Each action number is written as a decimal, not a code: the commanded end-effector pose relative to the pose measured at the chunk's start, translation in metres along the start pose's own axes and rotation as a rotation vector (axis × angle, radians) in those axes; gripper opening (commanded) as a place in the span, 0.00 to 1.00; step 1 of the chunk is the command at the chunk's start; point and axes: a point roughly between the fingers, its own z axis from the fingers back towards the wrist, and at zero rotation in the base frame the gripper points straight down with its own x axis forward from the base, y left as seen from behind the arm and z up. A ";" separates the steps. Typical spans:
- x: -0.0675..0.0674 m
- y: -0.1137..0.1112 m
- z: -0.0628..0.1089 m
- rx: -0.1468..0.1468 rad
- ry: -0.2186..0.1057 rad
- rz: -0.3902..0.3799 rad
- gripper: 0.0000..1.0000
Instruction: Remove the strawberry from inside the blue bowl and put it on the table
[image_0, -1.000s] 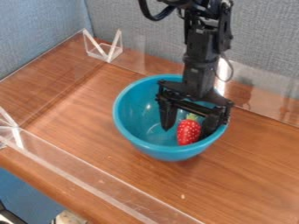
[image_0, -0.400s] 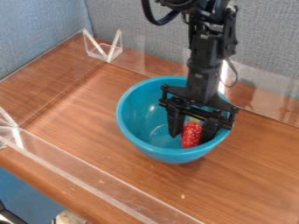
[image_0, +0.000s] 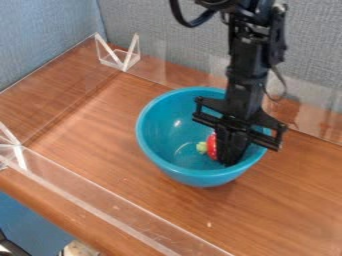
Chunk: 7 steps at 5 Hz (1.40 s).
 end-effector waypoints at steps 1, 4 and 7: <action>0.003 -0.018 0.026 -0.004 -0.088 -0.041 0.00; 0.005 -0.060 0.012 -0.016 -0.070 -0.119 0.00; -0.002 -0.066 0.017 -0.001 -0.096 -0.146 0.00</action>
